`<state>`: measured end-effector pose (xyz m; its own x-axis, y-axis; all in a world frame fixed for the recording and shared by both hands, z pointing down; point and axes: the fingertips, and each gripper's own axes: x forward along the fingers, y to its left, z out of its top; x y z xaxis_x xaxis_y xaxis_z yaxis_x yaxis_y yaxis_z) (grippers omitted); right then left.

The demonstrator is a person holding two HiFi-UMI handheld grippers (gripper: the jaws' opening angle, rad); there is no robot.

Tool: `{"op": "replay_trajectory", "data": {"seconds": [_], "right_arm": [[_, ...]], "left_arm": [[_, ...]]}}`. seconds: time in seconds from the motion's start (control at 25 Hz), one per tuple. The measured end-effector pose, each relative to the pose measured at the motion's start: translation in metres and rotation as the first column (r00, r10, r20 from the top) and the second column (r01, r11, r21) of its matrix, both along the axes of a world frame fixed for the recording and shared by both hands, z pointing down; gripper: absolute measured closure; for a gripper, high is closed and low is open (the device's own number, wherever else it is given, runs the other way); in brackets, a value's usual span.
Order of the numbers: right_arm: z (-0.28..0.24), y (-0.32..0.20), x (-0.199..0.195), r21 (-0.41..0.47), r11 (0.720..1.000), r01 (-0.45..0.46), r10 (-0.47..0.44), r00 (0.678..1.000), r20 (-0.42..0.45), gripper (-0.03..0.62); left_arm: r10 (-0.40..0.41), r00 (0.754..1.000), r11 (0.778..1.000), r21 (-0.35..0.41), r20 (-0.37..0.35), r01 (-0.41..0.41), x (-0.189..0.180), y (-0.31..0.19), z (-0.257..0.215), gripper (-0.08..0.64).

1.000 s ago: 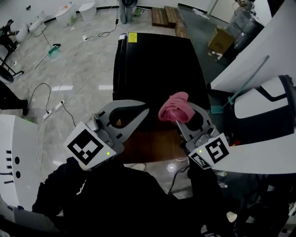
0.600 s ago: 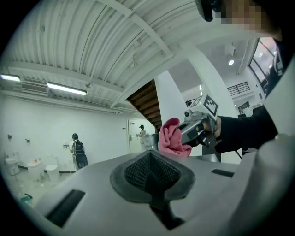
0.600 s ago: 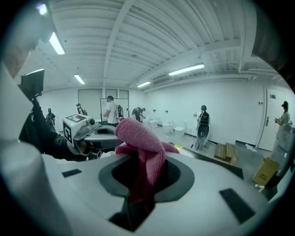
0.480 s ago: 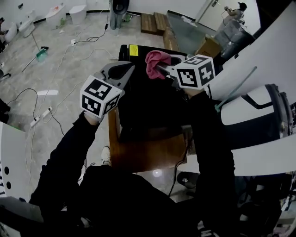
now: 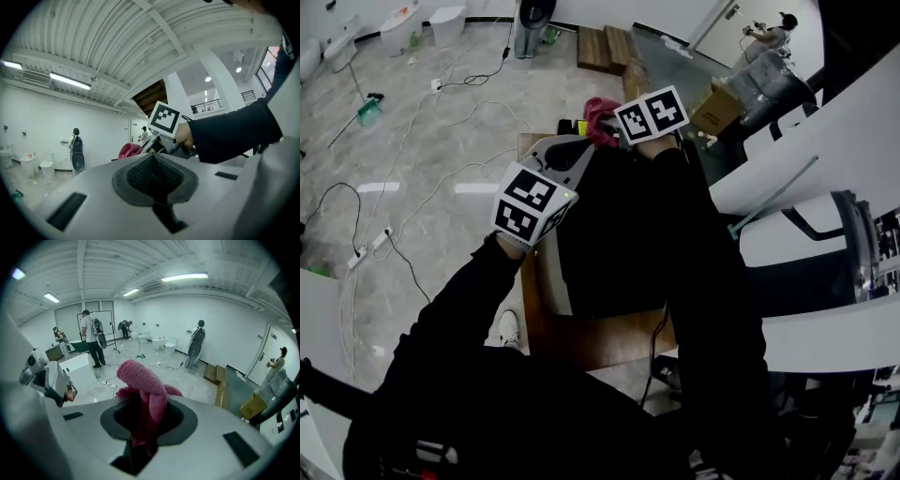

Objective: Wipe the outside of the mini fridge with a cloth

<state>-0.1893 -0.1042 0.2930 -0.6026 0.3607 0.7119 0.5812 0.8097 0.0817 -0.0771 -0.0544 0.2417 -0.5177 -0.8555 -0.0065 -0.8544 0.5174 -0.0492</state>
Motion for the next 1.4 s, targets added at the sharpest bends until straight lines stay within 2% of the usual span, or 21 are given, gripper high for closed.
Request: {"op": "replay_trajectory", "data": {"seconds": [0.16, 0.24, 0.4, 0.56, 0.8, 1.16, 1.4], "right_arm": [[0.040, 0.000, -0.029, 0.040, 0.999, -0.032, 0.035, 0.997, -0.075, 0.503], [0.043, 0.002, -0.032, 0.016, 0.999, -0.037, 0.039, 0.995, -0.092, 0.503], [0.046, 0.003, -0.028, -0.041, 0.997, -0.058, 0.054, 0.994, -0.092, 0.506], [0.048, 0.009, -0.009, -0.022, 0.998, -0.064, 0.063, 0.995, -0.077, 0.508], [0.046, 0.004, 0.059, -0.037, 0.998, -0.042, 0.039, 0.994, -0.099, 0.508], [0.048, 0.028, 0.196, -0.062, 0.997, 0.055, -0.062, 0.990, -0.125, 0.508], [0.045, 0.030, 0.274, -0.062, 0.993, 0.105, -0.111, 0.988, -0.111, 0.508]], "left_arm": [[0.013, 1.000, 1.000, -0.010, -0.023, -0.013, -0.026, 0.002, 0.021, 0.558], [0.020, 0.999, 1.000, -0.011, -0.033, -0.020, -0.035, 0.005, 0.028, 0.558], [0.033, 0.999, 0.999, 0.009, -0.040, -0.032, -0.044, 0.012, 0.033, 0.558], [0.052, 0.998, 0.999, 0.013, -0.023, -0.051, -0.039, 0.015, 0.035, 0.558], [0.036, 0.999, 0.999, -0.004, 0.005, -0.036, -0.010, 0.003, 0.026, 0.558], [0.008, 0.998, 1.000, -0.020, 0.058, -0.006, 0.073, 0.005, 0.009, 0.558], [-0.010, 0.995, 0.999, -0.047, 0.101, 0.015, 0.126, -0.008, -0.005, 0.558]]}}
